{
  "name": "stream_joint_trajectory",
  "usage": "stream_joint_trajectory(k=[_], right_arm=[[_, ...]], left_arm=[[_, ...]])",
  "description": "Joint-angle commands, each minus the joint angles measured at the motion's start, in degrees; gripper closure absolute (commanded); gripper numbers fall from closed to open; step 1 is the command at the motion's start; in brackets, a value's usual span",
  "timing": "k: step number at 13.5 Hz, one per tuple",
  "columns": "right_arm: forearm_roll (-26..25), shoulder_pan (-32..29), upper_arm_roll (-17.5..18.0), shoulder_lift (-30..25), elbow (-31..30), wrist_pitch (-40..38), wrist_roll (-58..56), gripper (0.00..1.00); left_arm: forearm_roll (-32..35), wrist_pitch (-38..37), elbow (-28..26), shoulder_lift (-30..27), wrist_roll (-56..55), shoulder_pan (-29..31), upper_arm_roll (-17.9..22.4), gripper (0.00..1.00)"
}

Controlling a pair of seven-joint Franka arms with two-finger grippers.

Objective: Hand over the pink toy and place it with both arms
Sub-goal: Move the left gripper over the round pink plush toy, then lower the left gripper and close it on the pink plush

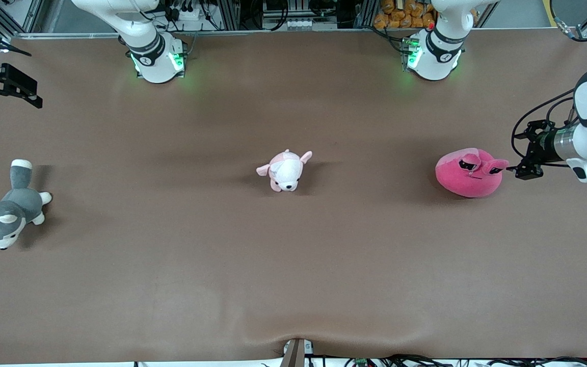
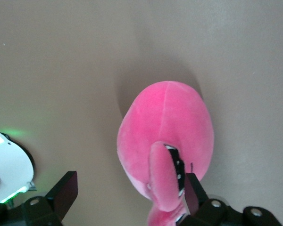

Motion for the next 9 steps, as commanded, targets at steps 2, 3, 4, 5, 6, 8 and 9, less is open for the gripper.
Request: stream_joint_trajectory(k=[2,3,4,5,6,8,9], right_arm=[[-0.64,0.02,0.29,0.71,1.38,-0.55,-0.75,0.00],[-0.64,-0.07,0.29,0.80,1.29,-0.72,-0.66,0.00],[-0.64,-0.07,0.29,0.89,1.20,-0.73,-0.66,0.00],[-0.55,-0.07,0.29,0.89,1.20,-0.73,-0.57,0.00],[-0.55,-0.07,0.29,0.89,1.20,-0.73,-0.66,0.00],[-0.55,-0.07,0.29,0.89,1.20,-0.73,-0.57,0.00],[-0.64,-0.07,0.29,0.89,1.20,-0.73,-0.57,0.00]], left_arm=[[-2.89,0.21,2.78,4.24,-2.60,2.51,-0.35,0.00],[-3.87,0.21,2.69,4.77,-2.86,3.12,-0.35,0.00],[-5.01,0.21,2.86,5.04,-3.13,4.09,-0.35,0.00],[-6.84,0.30,3.30,5.39,-3.22,4.36,-0.27,0.00],[-8.52,0.30,3.65,6.44,-3.39,4.62,-0.27,0.00],[-9.32,0.30,3.66,7.15,-4.79,4.19,-0.35,0.00],[-9.32,0.21,3.57,7.59,-5.58,4.10,-0.61,0.00]])
